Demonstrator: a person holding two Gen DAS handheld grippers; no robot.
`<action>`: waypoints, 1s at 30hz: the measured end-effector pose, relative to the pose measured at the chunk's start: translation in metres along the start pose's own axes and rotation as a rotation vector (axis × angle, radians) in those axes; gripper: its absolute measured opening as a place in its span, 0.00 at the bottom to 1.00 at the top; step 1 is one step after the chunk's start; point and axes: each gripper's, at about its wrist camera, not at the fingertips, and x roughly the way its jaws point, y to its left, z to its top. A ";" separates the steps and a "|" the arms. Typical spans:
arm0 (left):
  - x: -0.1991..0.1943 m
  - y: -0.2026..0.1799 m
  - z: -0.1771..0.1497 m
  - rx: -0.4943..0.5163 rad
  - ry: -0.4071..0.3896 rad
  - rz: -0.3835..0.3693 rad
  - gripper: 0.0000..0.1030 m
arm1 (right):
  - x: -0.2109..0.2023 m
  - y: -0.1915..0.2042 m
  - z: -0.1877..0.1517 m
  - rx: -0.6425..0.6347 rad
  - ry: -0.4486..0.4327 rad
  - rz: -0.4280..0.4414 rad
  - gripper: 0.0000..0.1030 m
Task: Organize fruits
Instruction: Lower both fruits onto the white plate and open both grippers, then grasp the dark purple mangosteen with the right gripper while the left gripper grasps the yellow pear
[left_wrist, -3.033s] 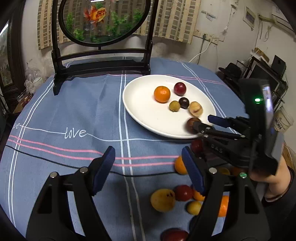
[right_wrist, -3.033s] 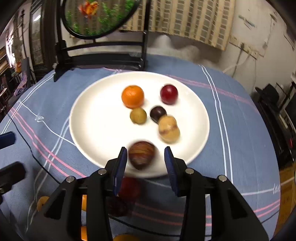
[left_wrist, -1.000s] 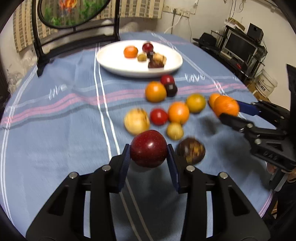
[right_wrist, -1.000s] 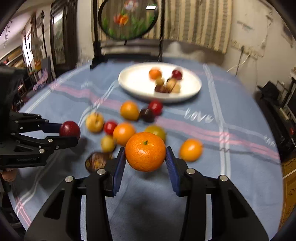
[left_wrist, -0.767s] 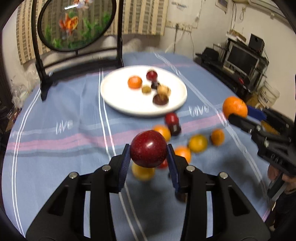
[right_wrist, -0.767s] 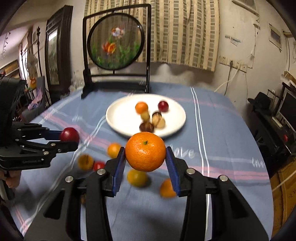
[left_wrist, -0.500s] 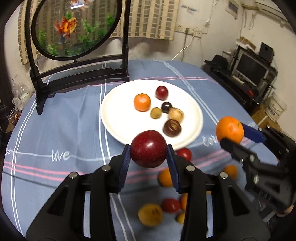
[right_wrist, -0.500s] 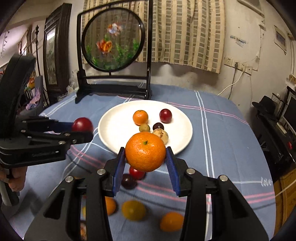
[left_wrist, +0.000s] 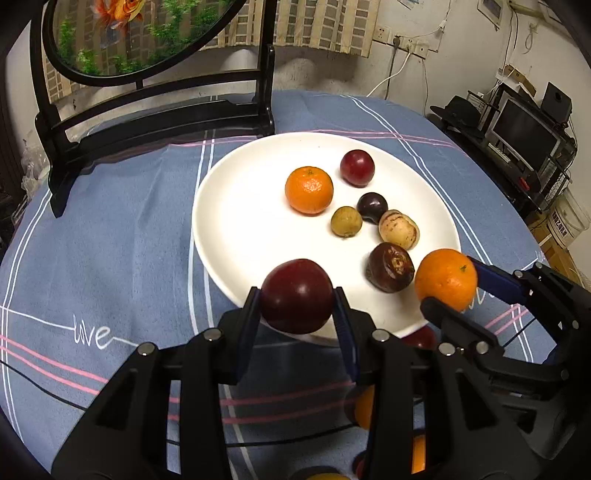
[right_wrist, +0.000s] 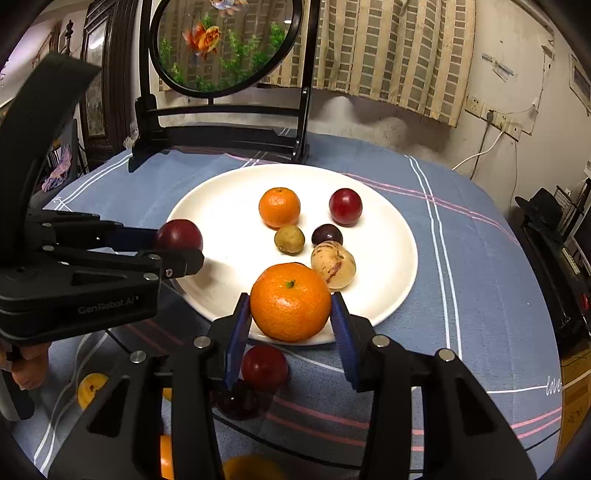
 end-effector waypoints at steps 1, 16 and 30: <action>0.001 0.000 0.001 -0.002 0.001 -0.002 0.39 | 0.002 0.001 0.001 -0.003 0.005 0.000 0.42; -0.007 -0.003 0.002 -0.029 -0.034 0.005 0.56 | -0.003 -0.001 0.002 0.007 0.007 -0.012 0.45; -0.056 -0.014 -0.030 -0.037 -0.073 0.010 0.65 | -0.067 -0.005 -0.040 0.080 0.001 0.034 0.51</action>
